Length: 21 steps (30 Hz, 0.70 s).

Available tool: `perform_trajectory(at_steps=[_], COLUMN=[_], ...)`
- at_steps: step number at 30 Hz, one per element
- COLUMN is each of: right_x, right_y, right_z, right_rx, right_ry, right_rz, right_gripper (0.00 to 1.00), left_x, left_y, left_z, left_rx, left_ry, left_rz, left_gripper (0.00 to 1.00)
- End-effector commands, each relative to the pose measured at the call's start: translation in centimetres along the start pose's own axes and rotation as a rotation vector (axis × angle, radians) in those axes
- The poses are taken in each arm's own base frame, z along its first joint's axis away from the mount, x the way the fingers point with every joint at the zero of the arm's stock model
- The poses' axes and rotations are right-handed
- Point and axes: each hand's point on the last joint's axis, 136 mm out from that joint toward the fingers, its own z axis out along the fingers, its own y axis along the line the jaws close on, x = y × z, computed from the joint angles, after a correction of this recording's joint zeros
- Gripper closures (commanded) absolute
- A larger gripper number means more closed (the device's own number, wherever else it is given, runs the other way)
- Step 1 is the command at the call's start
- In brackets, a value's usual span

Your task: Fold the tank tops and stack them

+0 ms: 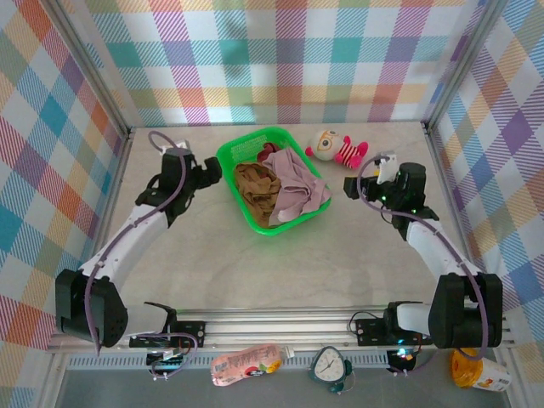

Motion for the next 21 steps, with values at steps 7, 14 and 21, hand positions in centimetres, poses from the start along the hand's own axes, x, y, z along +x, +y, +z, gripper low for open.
perform_trajectory(at_steps=[7, 14, 21], right_x=[1.0, 3.1, 5.8], right_y=[7.2, 10.0, 10.2], right_z=[1.7, 6.1, 8.9], right_rx=[-0.256, -0.241, -0.142], right_ry=[0.283, 0.435, 0.547], right_rz=[0.052, 0.028, -0.009], right_gripper=[0.05, 0.17, 0.26], left_x=[9.6, 13.3, 14.4], left_y=[-2.6, -4.3, -4.8], left_z=[1.1, 2.0, 3.3], left_rx=[-0.127, -0.214, -0.226], left_ry=[0.315, 0.382, 0.390], left_rz=[-0.220, -0.193, -0.202], left_gripper=[0.12, 0.37, 0.52])
